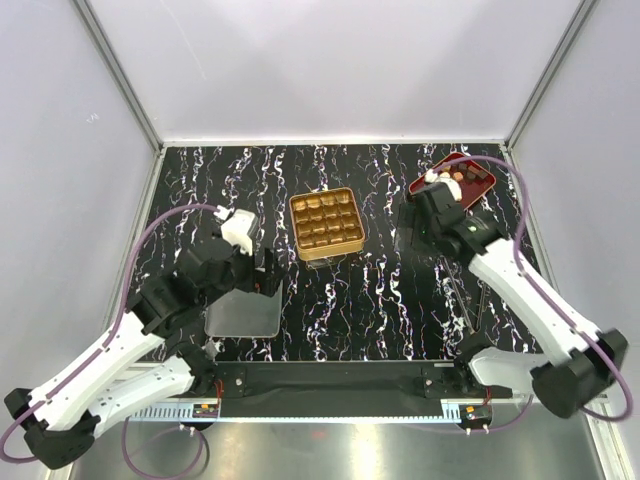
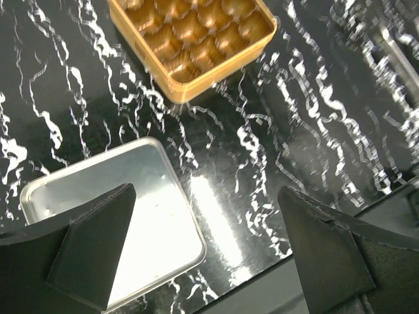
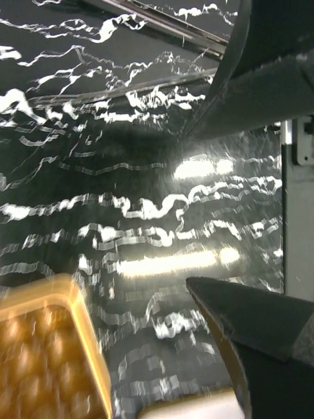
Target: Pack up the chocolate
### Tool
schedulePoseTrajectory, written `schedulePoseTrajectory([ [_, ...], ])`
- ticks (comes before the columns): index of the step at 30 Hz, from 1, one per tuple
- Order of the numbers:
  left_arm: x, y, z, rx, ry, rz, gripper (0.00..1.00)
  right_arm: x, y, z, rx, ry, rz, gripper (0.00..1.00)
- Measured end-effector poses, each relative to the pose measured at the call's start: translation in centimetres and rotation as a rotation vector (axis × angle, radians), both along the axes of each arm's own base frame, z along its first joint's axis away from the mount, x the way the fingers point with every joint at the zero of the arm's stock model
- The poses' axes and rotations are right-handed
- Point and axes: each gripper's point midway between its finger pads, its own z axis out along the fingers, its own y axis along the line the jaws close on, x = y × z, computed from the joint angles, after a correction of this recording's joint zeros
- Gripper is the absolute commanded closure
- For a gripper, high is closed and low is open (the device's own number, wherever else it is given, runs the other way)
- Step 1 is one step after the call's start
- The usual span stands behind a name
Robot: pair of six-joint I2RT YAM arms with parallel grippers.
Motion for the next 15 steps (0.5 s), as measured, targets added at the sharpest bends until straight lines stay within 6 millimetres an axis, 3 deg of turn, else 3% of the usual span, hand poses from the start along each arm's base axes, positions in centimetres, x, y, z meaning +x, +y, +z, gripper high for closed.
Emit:
schedulePoseTrajectory([
  [1, -0.1, 0.1, -0.5, 0.006, 0.003, -0.002, 0.01, 0.4, -0.1, -1.2, -0.021, 0.029, -0.003, 0.18],
  [2, -0.3, 0.3, -1.0, 0.009, 0.003, -0.004, 0.01, 0.7, -0.4, -2.5, -0.038, 0.058, -0.011, 0.28],
  [4, -0.5, 0.5, -1.7, 0.017, 0.007, -0.007, 0.01, 1.1, -1.6, -4.9, -0.071, 0.128, -0.047, 0.35],
  [8, -0.6, 0.6, -1.6, 0.015, -0.005, -0.013, 0.01, 2.0, -5.1, -8.5, -0.088, 0.234, -0.169, 0.38],
  [12, -0.6, 0.7, -1.2, 0.007, -0.025, -0.018, 0.01, 2.7, -8.7, -10.0, -0.055, 0.278, -0.300, 0.38],
  [15, -0.7, 0.8, -1.0, 0.002, -0.034, -0.020, 0.01, 3.6, -9.6, -11.4, -0.054, 0.300, -0.326, 0.39],
])
